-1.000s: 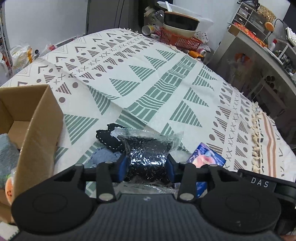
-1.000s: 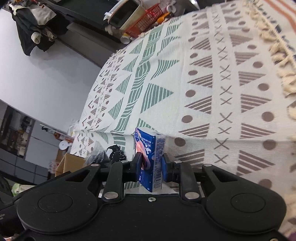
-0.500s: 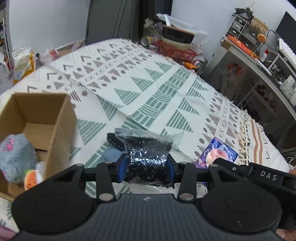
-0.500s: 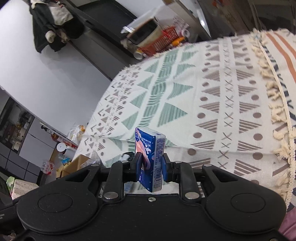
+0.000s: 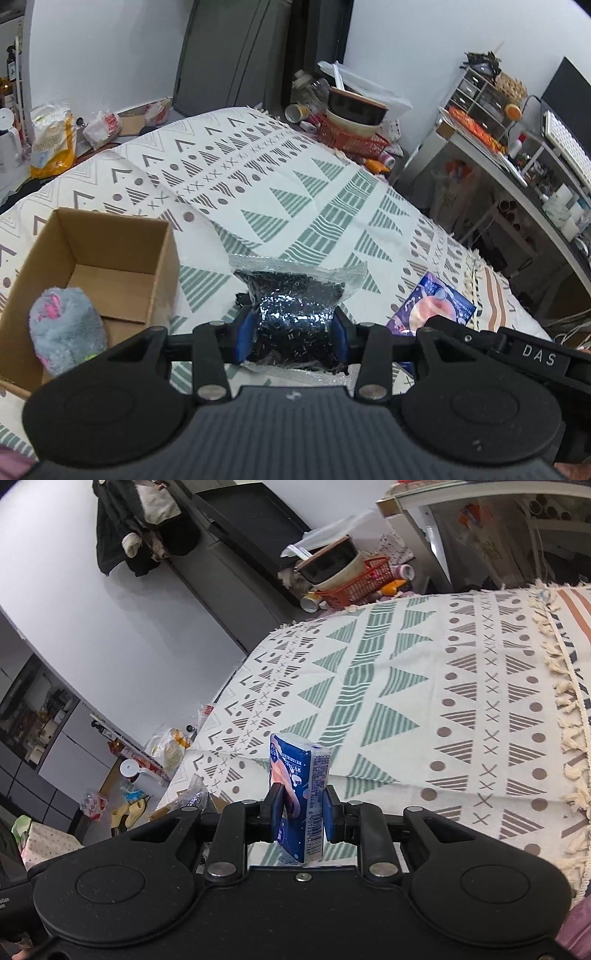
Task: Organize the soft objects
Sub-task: 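Carry the black bag and card package over the cardboard box with both grippers, then open both grippers to drop the bag and package into the box, then grasp the blue denim plush with the left gripper while the right grasps the black plush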
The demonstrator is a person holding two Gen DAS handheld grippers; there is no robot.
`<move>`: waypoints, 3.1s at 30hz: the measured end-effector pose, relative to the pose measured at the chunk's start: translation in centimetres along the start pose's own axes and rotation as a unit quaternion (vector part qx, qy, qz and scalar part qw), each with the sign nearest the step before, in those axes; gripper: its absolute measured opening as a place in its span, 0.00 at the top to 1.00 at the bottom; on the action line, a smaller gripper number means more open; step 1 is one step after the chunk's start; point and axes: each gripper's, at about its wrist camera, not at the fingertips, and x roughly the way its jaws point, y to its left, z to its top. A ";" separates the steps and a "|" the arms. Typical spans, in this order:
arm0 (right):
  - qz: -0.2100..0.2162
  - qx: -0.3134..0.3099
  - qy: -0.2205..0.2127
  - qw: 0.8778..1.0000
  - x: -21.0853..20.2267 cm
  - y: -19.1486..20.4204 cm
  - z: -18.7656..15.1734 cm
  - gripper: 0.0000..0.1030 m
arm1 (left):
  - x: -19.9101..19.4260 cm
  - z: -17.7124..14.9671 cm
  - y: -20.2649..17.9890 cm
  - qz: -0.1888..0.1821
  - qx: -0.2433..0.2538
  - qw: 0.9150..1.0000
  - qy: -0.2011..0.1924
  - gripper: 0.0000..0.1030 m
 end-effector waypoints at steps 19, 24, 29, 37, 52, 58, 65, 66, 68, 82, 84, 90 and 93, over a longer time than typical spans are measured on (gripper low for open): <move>0.043 -0.041 -0.005 0.998 2.3 7.7 -0.2 0.79 | -1.7 2.4 6.6 0.011 -0.064 0.998 -0.019 0.59; 0.057 -0.049 0.007 0.997 3.7 9.9 -0.6 0.78 | -2.0 3.0 9.3 0.029 -0.095 0.995 -0.027 0.59; 0.070 -0.062 0.022 0.995 5.5 12.1 -1.1 0.78 | -1.8 3.5 12.6 0.044 -0.142 0.989 -0.024 0.59; 0.080 -0.075 0.042 0.993 8.0 14.7 -2.1 0.78 | -0.8 3.9 16.1 0.052 -0.183 0.982 -0.012 0.59; 0.077 -0.071 0.075 0.992 11.1 15.8 -3.9 0.78 | 0.2 4.2 19.5 0.076 -0.247 0.966 -0.027 0.52; 0.075 -0.072 0.085 0.991 11.3 15.7 -4.3 0.78 | -0.7 4.6 19.0 0.070 -0.235 0.968 -0.054 0.45; 0.080 -0.061 0.105 0.989 11.9 15.2 -4.8 0.59 | -1.0 4.6 18.5 0.080 -0.226 0.969 -0.053 0.45; 0.079 -0.058 0.105 0.990 11.8 15.1 -4.7 0.58 | -1.0 4.6 18.4 0.082 -0.224 0.970 -0.052 0.44; 0.080 -0.057 0.102 0.990 11.2 14.6 -4.6 0.57 | -1.1 4.6 18.3 0.083 -0.223 0.970 -0.050 0.37; 0.032 -0.049 0.056 0.997 5.8 8.0 -1.4 0.42 | -1.2 4.3 14.2 0.103 -0.164 0.980 -0.053 0.25; 0.025 -0.044 0.052 0.997 5.3 6.9 -1.1 0.42 | -1.3 4.2 13.5 0.102 -0.154 0.981 -0.054 0.25; 0.009 -0.037 0.042 0.998 4.2 4.5 -0.1 0.41 | -1.2 3.8 11.6 0.110 -0.124 0.985 -0.056 0.25; 0.006 -0.041 0.040 0.998 3.8 3.7 0.4 0.40 | -1.1 3.6 10.6 0.109 -0.111 0.986 -0.054 0.25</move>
